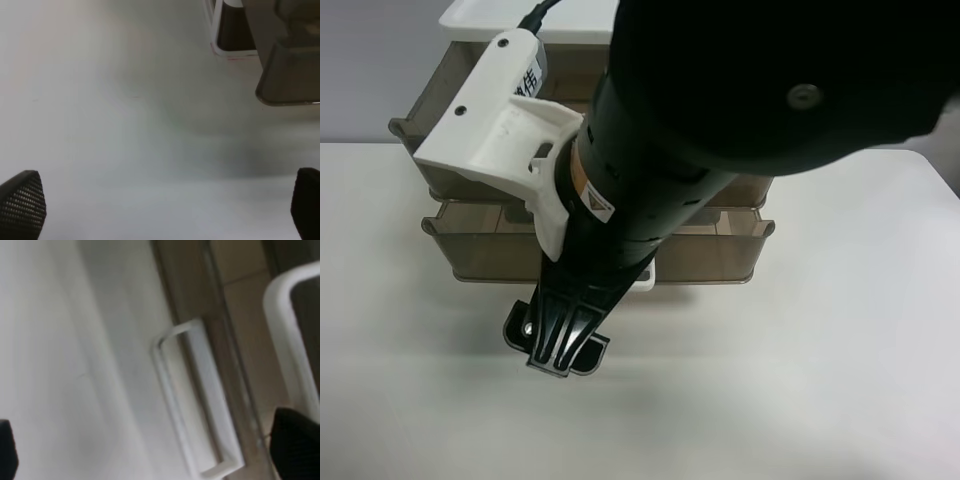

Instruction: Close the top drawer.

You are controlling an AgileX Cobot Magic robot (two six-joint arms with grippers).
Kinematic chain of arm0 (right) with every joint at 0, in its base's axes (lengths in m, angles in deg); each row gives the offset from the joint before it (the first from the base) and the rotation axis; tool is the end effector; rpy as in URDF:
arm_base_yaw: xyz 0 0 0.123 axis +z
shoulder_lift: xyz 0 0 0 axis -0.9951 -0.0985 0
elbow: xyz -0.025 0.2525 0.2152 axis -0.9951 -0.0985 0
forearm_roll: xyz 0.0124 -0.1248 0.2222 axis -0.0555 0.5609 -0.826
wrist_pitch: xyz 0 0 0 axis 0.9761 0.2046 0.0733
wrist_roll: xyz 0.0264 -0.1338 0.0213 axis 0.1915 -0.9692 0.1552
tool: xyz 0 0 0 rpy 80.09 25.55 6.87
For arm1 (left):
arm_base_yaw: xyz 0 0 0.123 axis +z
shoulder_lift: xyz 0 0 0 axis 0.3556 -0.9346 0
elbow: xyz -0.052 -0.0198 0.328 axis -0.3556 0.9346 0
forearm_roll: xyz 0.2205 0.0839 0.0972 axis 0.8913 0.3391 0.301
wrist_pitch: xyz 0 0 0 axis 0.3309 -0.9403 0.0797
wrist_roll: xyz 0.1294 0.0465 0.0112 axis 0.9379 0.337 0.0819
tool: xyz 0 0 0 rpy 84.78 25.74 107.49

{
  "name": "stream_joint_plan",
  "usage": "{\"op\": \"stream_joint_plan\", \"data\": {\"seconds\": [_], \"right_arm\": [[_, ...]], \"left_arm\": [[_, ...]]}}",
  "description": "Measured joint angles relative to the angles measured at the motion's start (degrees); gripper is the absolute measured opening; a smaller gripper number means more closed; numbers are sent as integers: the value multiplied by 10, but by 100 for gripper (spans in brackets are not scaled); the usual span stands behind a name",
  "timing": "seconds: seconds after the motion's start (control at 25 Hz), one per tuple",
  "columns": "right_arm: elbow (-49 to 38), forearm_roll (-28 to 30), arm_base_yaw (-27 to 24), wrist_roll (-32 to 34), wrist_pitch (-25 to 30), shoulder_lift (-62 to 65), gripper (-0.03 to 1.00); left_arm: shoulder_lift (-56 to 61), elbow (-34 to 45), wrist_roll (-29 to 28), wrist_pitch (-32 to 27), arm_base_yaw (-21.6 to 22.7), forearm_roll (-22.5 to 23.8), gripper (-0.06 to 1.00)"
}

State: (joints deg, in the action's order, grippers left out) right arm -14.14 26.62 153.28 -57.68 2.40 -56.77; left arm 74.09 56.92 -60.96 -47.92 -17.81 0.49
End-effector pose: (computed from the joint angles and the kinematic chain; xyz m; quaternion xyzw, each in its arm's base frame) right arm 0.1588 0.3167 0.2882 -0.5943 0.7604 0.0066 0.2619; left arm -0.0098 -0.0096 0.2614 0.0371 0.8471 0.0125 0.5300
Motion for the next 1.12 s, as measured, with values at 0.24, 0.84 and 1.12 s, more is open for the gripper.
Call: {"op": "stream_joint_plan", "data": {"seconds": [0.24, 0.84, 1.12], "right_arm": [[0, 5, -39, 0, -28, 0, 99], [0, 5, -145, -15, -134, 0, 99], [0, 1, -178, -15, -190, 0, 99]], "left_arm": [[0, 0, 0, 0, 0, 0, 99], [0, 0, 0, 0, 0, 0, 99], [0, 0, 0, 0, 0, 0, 99]]}}
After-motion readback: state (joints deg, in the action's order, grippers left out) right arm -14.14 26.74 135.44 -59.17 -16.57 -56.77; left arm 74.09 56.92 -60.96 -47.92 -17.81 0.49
